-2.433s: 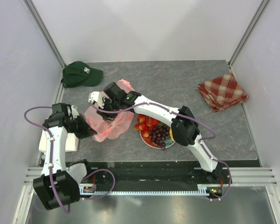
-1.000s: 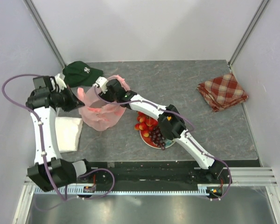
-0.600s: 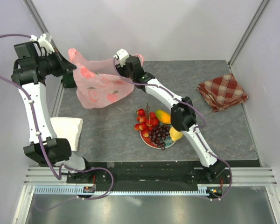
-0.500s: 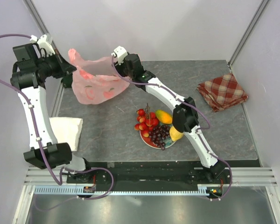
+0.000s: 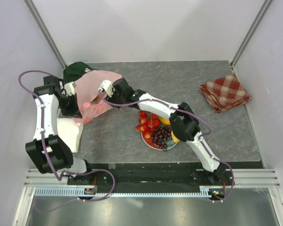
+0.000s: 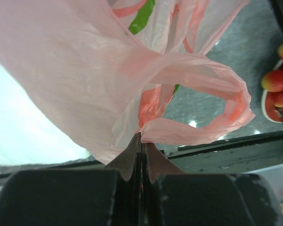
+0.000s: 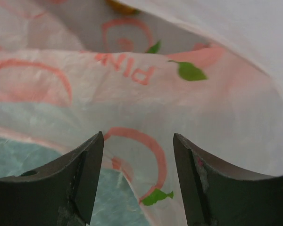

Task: Take the fake fruits out of the plastic bag
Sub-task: Adjust the plastic bag at the center of the board.

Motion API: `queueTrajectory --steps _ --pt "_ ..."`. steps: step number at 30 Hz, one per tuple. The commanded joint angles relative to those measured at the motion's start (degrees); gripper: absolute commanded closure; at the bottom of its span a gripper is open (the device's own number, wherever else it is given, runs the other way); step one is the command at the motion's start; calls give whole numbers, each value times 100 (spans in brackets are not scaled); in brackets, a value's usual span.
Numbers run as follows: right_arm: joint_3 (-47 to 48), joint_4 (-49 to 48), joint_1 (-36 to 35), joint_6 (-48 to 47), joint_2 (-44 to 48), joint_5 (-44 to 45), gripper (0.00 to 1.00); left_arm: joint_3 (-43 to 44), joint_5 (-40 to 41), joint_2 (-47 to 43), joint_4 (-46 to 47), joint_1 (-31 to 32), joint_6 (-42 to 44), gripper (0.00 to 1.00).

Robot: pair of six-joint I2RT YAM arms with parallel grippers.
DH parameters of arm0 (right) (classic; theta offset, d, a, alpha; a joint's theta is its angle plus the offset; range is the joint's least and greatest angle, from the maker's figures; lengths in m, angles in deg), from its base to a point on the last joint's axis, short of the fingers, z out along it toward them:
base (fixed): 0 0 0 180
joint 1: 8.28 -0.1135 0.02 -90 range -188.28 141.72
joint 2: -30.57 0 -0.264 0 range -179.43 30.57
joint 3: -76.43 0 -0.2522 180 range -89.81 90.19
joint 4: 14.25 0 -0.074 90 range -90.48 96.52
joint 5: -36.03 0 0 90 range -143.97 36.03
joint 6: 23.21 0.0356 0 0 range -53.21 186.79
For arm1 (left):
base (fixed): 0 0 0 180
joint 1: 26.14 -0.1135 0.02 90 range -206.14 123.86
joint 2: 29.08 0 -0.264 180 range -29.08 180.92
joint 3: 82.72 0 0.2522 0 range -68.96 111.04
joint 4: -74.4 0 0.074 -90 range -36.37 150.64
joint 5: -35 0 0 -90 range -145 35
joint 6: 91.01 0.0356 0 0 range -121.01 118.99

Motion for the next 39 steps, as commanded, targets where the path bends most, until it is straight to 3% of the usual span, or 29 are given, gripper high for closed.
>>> queueTrajectory --steps 1,11,18,24,28,33,39 --pt "-90 -6 -144 -37 424 -272 32 -115 596 -541 183 3 245 98" --pt "790 -480 -249 393 239 -816 33 -10 332 -313 219 -23 -177 98" --pt "921 -1165 -328 507 -595 -580 35 253 -624 3 166 -32 -379 98" --pt "1360 -1974 -328 1043 -1193 -553 32 236 -741 65 70 -32 -291 98" --pt "2213 -1309 -328 807 -1633 -484 33 385 -644 39 -35 -41 -256 99" --pt "871 -773 -275 201 -677 -641 37 438 -486 -84 8 -67 -72 99" --pt "561 782 -284 -125 -192 -966 41 438 -415 -102 61 -85 -63 98"
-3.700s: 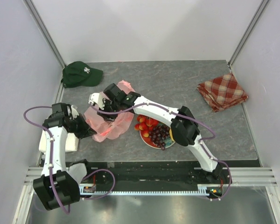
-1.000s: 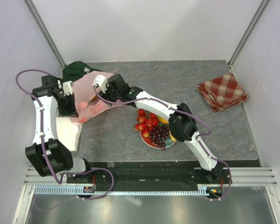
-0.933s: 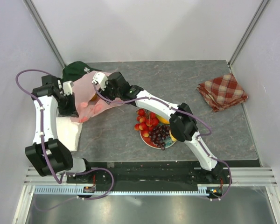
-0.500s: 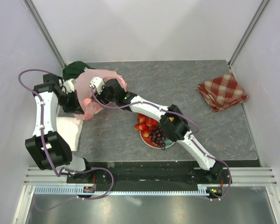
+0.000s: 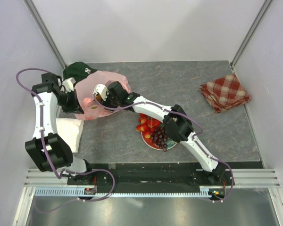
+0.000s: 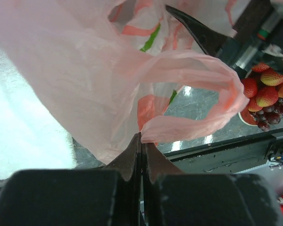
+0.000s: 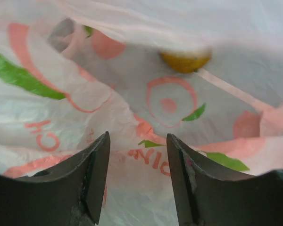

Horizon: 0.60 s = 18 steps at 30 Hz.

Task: Take the fake fruits out of the plastic bag
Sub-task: Adjust the plastic bag at the center of the board.

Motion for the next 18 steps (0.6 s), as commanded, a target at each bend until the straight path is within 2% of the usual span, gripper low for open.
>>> queueTrajectory --steps 1,5,9,18 --pt "-192 1108 -9 -282 726 -313 41 182 15 -152 4 -46 152 98" --pt "-790 1153 -18 -142 1323 -418 41 7 42 -249 -49 -46 169 98" --pt "-484 952 -18 -80 1333 -253 39 -195 -29 -328 -14 -46 231 98" --pt "606 169 52 -352 244 301 36 -363 -125 -223 -31 -46 380 98"
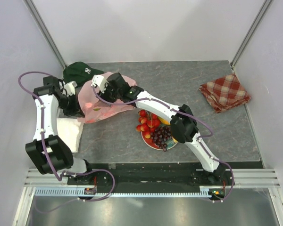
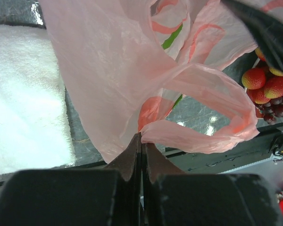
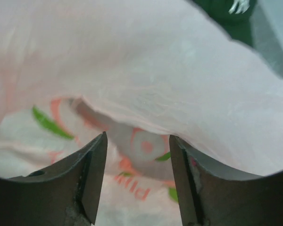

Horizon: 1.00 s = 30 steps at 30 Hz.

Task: Take the fake fruits out of the plastic bag
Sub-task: Adjust the plastic bag at the center of the board.

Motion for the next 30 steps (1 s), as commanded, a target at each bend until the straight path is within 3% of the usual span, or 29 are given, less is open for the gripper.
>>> queueTrajectory --steps 1,6,10,15,30 --pt "586 -585 81 -173 -744 367 35 -11 -187 -39 -16 -35 266 99" --pt "1061 -920 195 28 -1290 561 36 -116 -406 -48 -16 -35 337 99" --pt "755 -1096 248 152 -1019 482 38 -125 -450 31 -7 -35 337 98" --pt "587 -1061 257 81 -1053 254 28 -186 -486 102 115 -26 337 98" --pt "-449 1628 -173 -525 -114 -879 43 51 -55 -267 -201 -43 715 99"
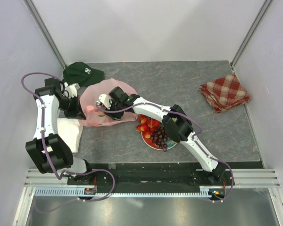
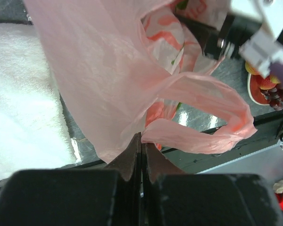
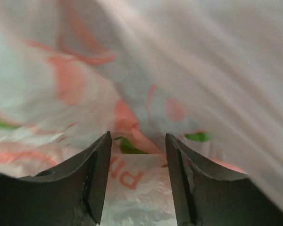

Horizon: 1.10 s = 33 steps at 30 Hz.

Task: Take the fake fruits out of the plastic bag
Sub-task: Adjust the plastic bag at the center of the board.

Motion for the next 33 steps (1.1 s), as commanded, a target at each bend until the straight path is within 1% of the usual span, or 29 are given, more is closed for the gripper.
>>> queueTrajectory --steps 1,4,6,7,10,14,21,26,30,33 --pt "-209 938 -215 -179 758 -545 44 178 159 -385 -131 -35 284 98" --pt "-543 1140 -356 -241 1075 -739 45 125 142 -561 -183 -43 267 98" --pt "-640 1132 -409 -93 1286 -696 46 81 115 -675 -192 -35 284 98" --pt "-658 958 -409 108 1365 -617 46 55 133 -711 -158 -43 310 98" --pt "-571 510 -356 215 1516 -300 45 -33 81 -720 -140 -43 389 99" --pt "78 367 -286 242 1078 -195 41 -51 45 -606 -175 -35 521 99" --pt "598 -141 -216 207 242 306 32 -95 -104 -579 -210 -35 732 98" --pt "1028 -423 -14 260 -312 456 30 -183 -148 -553 -228 -35 750 98" --pt "1064 -844 109 251 -383 570 26 -244 -175 -562 -228 -35 803 99" --pt "1047 -1082 162 260 -339 579 25 -314 -148 -570 -228 -35 855 98"
